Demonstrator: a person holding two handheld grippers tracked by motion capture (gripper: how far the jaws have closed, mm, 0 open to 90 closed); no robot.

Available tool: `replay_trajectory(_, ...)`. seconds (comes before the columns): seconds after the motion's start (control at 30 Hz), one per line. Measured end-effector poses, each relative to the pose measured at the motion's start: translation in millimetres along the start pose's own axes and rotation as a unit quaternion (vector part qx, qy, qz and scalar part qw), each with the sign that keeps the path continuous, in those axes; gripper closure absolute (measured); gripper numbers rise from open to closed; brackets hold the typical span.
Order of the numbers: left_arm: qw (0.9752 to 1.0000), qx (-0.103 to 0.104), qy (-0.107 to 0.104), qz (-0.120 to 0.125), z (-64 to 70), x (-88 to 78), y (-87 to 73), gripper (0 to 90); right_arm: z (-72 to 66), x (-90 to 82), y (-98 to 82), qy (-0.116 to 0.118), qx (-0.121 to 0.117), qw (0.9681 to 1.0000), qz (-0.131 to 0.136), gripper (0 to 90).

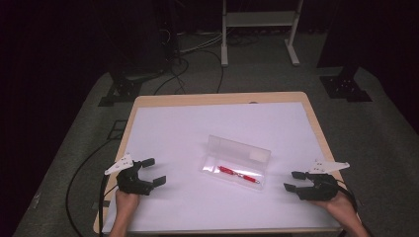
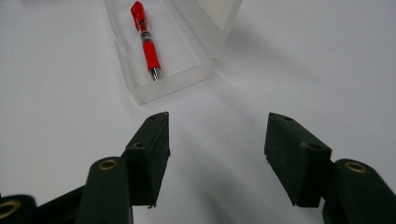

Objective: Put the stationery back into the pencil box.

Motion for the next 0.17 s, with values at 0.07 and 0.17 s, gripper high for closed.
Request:
replay_trajectory(0.07,1.0,0.001,-0.001,0.001,0.3,0.1,0.0,0.0,-1.7,-0.9,-4.5,-0.003,0.006,0.9999,0.009,35.9)
replay_trajectory(0.17,1.0,0.0,0.001,0.001,0.1,0.4,0.0,0.0,-4.5,-2.8,-11.1,-0.008,0.015,0.9994,0.03,33.7)
Point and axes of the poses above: each handheld gripper's, and its own axes: x roughly forward along the jaws, y roughly out of its top, z roughly to its right, the point moved 1 cm from there along x, roughly forward along the jaws, and after that the axes turned 2 degrees about z, right-handed, at the moved point
